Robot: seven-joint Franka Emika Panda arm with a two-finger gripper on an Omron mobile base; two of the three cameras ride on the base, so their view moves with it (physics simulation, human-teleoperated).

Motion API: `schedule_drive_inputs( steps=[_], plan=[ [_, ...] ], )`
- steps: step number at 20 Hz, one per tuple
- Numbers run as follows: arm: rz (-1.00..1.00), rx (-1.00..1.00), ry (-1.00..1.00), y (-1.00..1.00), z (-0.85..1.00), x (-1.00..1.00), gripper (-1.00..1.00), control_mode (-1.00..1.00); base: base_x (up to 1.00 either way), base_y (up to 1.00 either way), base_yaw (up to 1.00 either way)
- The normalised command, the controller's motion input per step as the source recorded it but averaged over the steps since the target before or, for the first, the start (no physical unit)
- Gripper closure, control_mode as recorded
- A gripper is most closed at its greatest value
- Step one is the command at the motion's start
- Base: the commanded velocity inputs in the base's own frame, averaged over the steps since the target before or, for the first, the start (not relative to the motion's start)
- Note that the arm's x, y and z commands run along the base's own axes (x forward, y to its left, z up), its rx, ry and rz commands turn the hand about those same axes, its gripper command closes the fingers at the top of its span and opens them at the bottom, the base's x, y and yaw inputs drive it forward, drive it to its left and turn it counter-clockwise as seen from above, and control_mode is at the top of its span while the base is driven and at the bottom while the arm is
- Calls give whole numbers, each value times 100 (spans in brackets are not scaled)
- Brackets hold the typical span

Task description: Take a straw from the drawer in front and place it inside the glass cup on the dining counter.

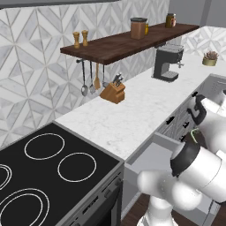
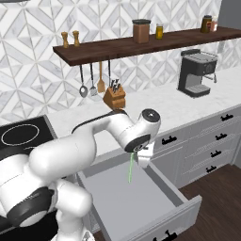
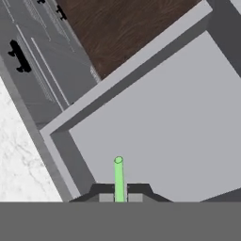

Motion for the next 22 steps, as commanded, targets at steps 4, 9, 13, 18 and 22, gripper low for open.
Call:
schedule_drive_inputs(
  steps=[4, 9, 13, 18, 22],
  plan=[
    [1, 6, -1, -28, 100, -9, 100, -100, 0, 0, 0],
    [0, 0, -11, -13, 51, -24, 100, -100, 0, 0, 0],
    [0, 0, -19, 0, 5, -28, 100, -100, 0, 0, 0],
    [0, 0, -19, 0, 0, -30, 100, -100, 0, 0, 0],
    [1, -4, 1, 6, -3, 0, 100, -100, 0, 0, 0]
  ],
)
